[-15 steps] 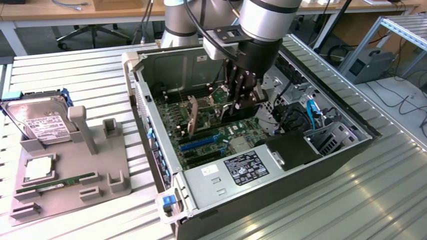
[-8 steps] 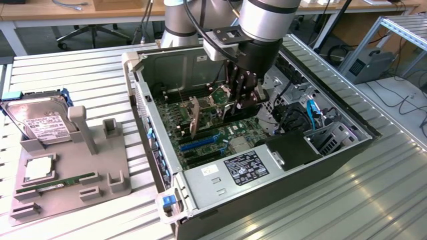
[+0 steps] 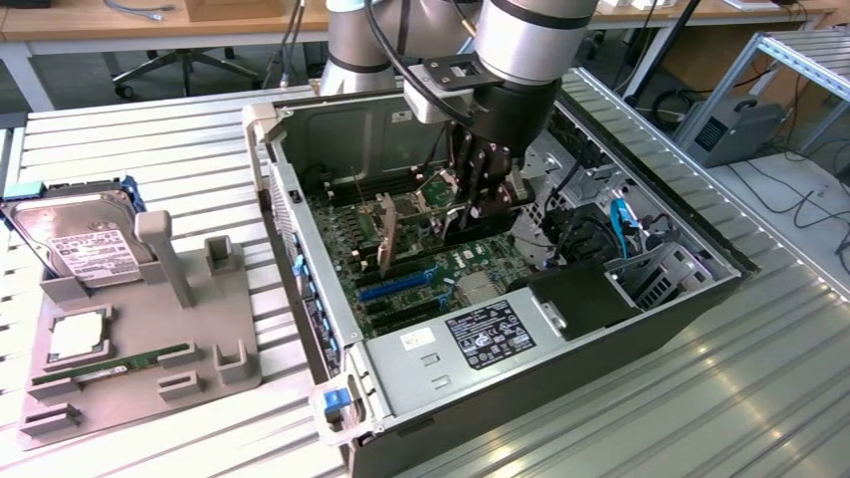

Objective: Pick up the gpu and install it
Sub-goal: 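Insert the gpu into the slot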

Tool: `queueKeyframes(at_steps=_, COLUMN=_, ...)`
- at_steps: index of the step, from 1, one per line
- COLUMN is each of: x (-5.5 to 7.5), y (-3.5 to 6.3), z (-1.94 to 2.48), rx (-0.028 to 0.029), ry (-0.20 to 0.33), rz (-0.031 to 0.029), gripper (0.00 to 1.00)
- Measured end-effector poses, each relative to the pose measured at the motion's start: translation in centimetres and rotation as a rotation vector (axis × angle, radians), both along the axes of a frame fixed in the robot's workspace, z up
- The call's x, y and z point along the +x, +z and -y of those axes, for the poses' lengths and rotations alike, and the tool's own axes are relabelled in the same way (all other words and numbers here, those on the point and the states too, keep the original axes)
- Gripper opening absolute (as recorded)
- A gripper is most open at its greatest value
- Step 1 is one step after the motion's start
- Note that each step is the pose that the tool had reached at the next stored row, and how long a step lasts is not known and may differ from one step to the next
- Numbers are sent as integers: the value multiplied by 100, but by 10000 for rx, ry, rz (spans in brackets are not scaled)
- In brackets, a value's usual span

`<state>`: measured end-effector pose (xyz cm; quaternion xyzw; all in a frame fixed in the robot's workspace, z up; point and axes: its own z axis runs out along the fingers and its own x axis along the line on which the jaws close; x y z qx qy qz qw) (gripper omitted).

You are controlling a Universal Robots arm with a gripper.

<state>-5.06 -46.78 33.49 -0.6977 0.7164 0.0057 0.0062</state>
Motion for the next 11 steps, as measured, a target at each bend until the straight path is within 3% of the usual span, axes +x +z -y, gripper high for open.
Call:
queueKeyframes(at_steps=6, x=-36, y=-22, z=-1, rx=-4, ry=1, rz=-1, gripper=27)
queueKeyframes(at_steps=8, x=-41, y=-27, z=-2, rx=-44, ry=1, rz=0, gripper=27)
queueKeyframes(at_steps=11, x=-44, y=-37, z=-7, rx=-165, ry=1, rz=1, gripper=27)
